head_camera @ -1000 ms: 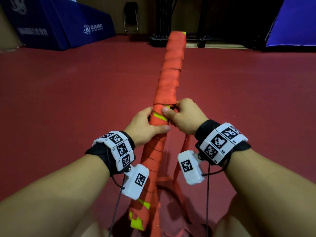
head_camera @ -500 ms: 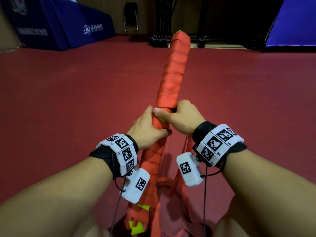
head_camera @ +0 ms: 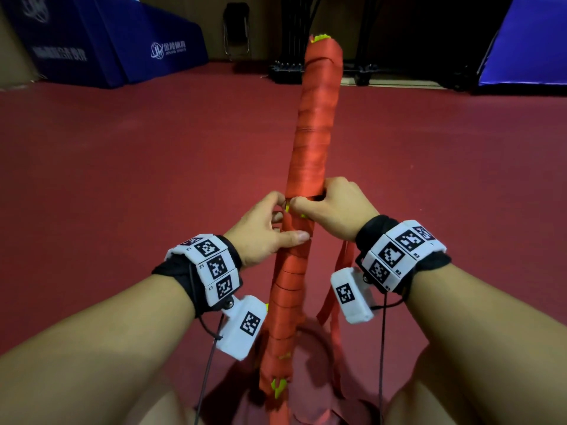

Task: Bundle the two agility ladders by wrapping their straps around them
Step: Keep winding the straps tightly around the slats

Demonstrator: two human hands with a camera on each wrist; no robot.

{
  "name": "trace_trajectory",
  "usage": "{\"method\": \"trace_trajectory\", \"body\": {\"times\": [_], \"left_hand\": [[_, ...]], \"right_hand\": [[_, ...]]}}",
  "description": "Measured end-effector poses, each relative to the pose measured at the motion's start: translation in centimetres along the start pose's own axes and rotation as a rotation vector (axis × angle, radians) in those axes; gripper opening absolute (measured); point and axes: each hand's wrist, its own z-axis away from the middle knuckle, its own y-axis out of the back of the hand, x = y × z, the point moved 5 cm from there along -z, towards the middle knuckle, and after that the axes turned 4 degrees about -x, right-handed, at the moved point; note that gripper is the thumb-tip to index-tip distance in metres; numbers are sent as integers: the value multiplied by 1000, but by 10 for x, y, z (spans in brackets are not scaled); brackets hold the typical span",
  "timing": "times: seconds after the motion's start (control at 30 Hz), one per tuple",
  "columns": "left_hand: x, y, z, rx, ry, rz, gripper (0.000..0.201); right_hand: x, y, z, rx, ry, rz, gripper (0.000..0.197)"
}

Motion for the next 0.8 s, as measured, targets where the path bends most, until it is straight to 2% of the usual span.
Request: {"method": "trace_trajectory", "body": {"times": [0.13, 0.2, 0.4, 0.5, 0.6, 0.73, 0.8], "left_hand": [[0, 2, -1, 37, -23, -59, 65], [2, 2, 0, 54, -24, -59, 67], [9, -1, 2, 46, -36, -105, 43], [9, -2, 4, 52, -41, -94, 41], [10, 0, 3, 67, -34, -104, 48], [10, 4, 2, 78, -26, -132, 32], [9, 5, 2, 85, -27, -133, 32]], "right_hand": [[2, -3, -1, -20, -31, 64, 38], [1, -2, -1, -17, -46, 76, 39], [2, 2, 0, -20, -76, 79, 41], [4, 2, 0, -50, -63, 55, 44], [3, 2, 1, -60, -27, 71, 46], [-2, 1, 1, -61, -4, 119, 42], [-3, 0, 0, -64, 3, 130, 41]]}}
